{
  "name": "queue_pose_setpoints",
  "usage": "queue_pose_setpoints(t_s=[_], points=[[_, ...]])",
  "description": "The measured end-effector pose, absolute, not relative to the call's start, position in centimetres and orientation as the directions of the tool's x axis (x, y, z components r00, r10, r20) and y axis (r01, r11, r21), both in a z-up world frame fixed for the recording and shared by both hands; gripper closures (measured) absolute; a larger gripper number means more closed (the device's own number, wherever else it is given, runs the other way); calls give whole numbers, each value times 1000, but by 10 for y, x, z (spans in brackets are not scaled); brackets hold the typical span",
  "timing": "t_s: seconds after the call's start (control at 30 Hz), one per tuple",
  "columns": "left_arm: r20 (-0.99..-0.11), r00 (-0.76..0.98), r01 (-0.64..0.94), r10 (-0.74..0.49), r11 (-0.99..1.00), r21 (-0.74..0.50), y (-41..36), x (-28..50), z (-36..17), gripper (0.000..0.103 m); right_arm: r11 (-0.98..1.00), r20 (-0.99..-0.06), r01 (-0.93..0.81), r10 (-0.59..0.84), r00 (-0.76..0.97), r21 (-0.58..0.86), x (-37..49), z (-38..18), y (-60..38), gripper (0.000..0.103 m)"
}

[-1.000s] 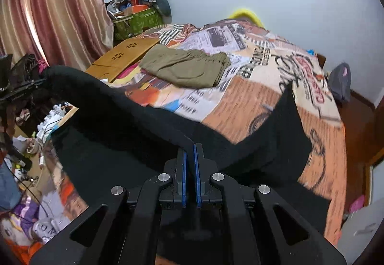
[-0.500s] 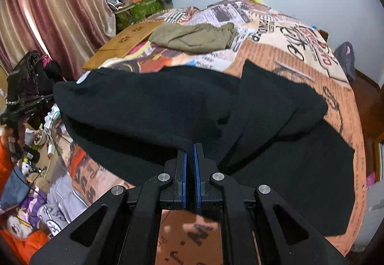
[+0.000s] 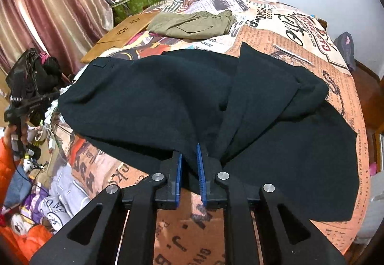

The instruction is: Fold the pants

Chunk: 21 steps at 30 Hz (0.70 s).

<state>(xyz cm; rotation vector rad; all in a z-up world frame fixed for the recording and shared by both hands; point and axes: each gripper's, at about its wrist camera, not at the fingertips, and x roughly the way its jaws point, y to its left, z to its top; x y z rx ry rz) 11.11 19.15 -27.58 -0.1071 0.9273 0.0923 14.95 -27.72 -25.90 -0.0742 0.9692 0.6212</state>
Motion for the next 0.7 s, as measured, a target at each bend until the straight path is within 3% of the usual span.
queue_pose_setpoints(t_s=[0.17, 0.27, 0.37, 0.5, 0.63, 0.7], points=[[-780, 626, -82, 19, 996, -41, 168, 130, -249, 97, 816, -789, -551, 453, 416, 178, 147, -244, -277, 84], [-771, 636, -32, -7, 999, -36, 148, 144, -240, 95, 816, -769, -545, 471, 433, 194, 149, -232, -283, 67], [-765, 643, 13, -37, 999, -37, 126, 158, -235, 87, 824, -753, -535, 470, 460, 187, 156, -220, -287, 66], [-758, 648, 56, -71, 997, -46, 99, 181, -236, 65, 850, -738, -499, 443, 509, 166, 182, -210, -288, 66], [-764, 638, 84, -100, 995, -59, 79, 204, -241, 61, 879, -743, -449, 405, 533, 157, 222, -214, -284, 65], [-764, 637, 87, -104, 994, -63, 72, 214, -244, 54, 889, -761, -427, 389, 520, 163, 246, -221, -281, 63]])
